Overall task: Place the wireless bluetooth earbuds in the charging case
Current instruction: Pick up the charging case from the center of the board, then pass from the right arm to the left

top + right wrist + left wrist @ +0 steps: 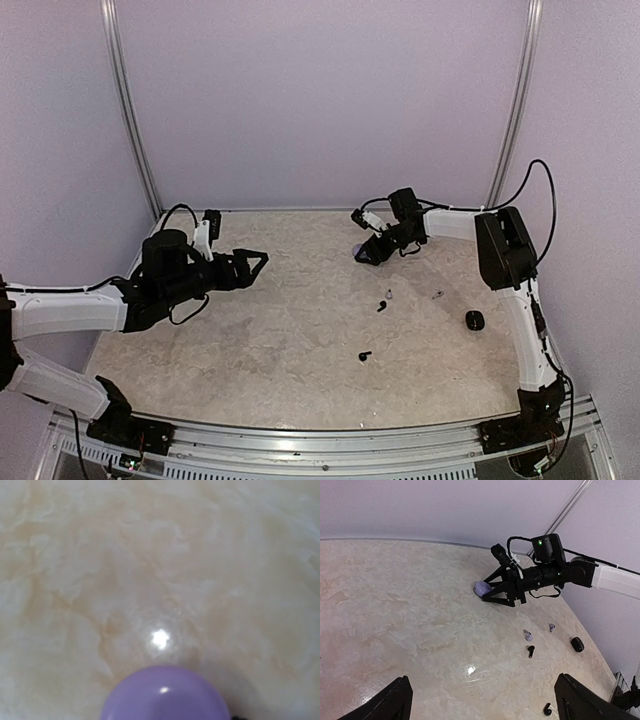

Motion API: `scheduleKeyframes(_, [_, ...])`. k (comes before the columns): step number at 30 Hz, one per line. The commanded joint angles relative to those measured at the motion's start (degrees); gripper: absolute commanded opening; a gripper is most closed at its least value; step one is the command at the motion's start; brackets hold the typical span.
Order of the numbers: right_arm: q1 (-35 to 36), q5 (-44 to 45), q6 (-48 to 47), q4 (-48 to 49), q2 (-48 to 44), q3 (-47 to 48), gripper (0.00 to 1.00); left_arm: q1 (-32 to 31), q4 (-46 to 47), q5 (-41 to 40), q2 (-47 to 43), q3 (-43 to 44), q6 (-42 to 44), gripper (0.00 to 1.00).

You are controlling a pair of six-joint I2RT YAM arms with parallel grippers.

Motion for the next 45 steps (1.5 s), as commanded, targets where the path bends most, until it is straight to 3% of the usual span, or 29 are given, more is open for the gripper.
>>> scheduleKeyframes(1, [0.5,-1.3,-1.3,-2.4,2.2,1.4,0.58,-0.2,0.6,0.2,0.6,1.0,1.6,0.99])
scheduleKeyframes(9, [2.5,-1.6,-0.2,-2.5,-4.4,-4.8,0.44,-2.3,3.8,-7.5,-0.5,-1.5,5.5,0.99])
scheduleKeyframes(15, [3.6,-8.1,9.0,-2.4,-13.7,-15.1,0.42,-7.5,7.5,-13.5,-3.5,-4.9,17.9,0.99])
scheduleKeyframes(21, [5.1,-13.1,16.8,-0.2,-26.2,-28.3,0.41,-11.1,6.3,-8.1,-3.0,-6.2,31.5,0.99])
scheduleKeyframes(27, [8.5,-18.4,22.2,-0.6,-34.2,-37.1,0.41,-19.0,3.4,-9.0,0.6,-5.3,44.9,0.99])
scheduleKeyframes(31, [11.8,-20.5,24.0,-1.9,-37.8,-41.5,0.41,-22.6,-1.0,-8.2,4.3,-1.1,51.6,0.93])
scheduleKeyframes(36, [16.1,-21.9,26.5,-2.8,-41.2,-45.4,0.41,-24.9,-6.2,-5.4,9.4,4.8,55.5,0.76])
scheduleKeyframes(45, [20.3,-25.3,32.8,-0.7,-43.9,-49.9,0.38,-29.0,-10.5,-6.2,14.0,10.0,62.8,0.61])
